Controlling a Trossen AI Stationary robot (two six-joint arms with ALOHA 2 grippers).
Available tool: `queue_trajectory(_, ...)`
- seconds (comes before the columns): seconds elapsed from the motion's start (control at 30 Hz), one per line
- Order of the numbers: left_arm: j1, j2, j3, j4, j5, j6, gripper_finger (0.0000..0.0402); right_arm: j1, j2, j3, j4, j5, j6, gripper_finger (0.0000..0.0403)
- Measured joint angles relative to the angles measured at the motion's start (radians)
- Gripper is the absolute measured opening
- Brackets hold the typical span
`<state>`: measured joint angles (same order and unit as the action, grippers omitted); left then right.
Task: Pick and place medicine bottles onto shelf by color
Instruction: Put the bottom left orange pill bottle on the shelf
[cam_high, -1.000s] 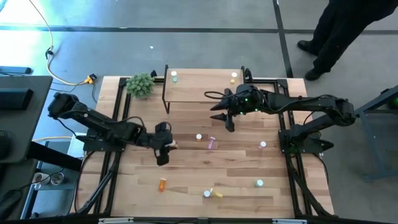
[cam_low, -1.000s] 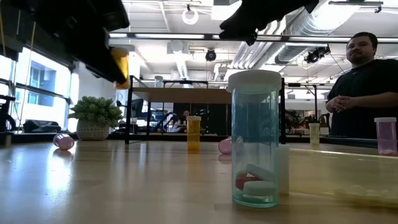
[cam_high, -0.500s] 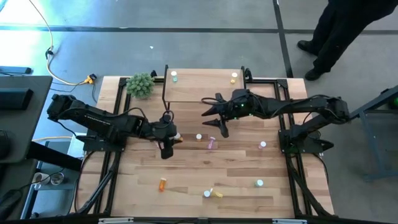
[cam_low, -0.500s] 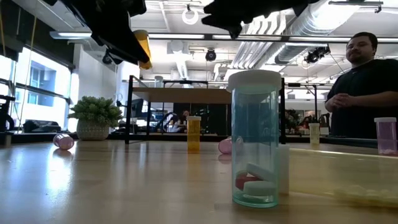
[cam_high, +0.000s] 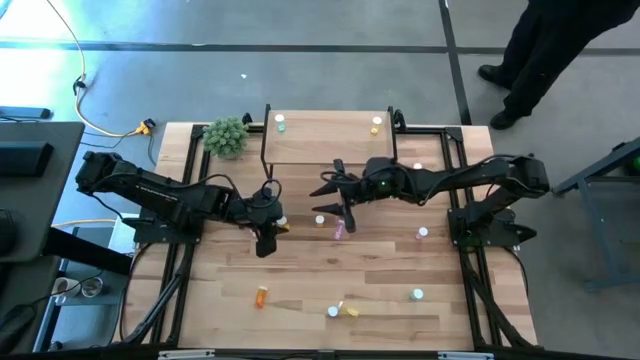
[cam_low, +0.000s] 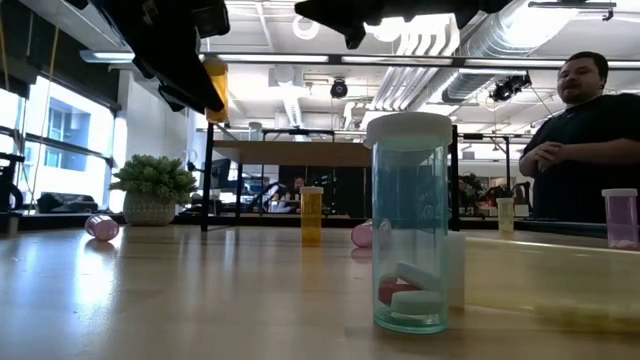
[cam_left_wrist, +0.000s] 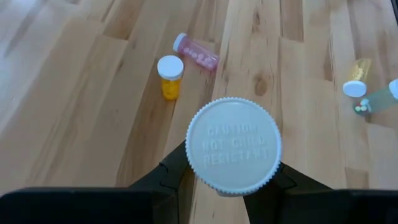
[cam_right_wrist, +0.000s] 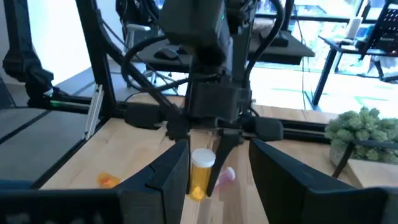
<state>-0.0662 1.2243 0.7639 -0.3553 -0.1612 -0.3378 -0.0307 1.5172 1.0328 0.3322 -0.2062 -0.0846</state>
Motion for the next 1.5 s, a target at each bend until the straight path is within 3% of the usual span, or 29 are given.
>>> queue_trajectory(0.33, -0.007, 0.003, 0.000, -0.039, 0.001, -0.030, 0.0097, 0.000, 0.107, 0.000, 0.088, -0.007, 0.043, 0.0213)
queue_trajectory(0.63, -0.049, 0.008, 0.000, -0.045, 0.004, -0.053, 0.0097, 0.013, 0.210, 0.006, 0.214, -0.011, 0.051, 0.0216)
queue_trajectory(1.0, -0.066, 0.008, 0.000, -0.052, -0.009, -0.074, 0.0097, 0.013, 0.239, 0.229, -0.147, -0.011, -0.002, 0.0216)
queue_trajectory(1.5, -0.003, 0.008, -0.001, 0.011, -0.018, -0.008, 0.0097, 0.025, 0.284, 0.232, -0.101, -0.010, 0.022, 0.0216)
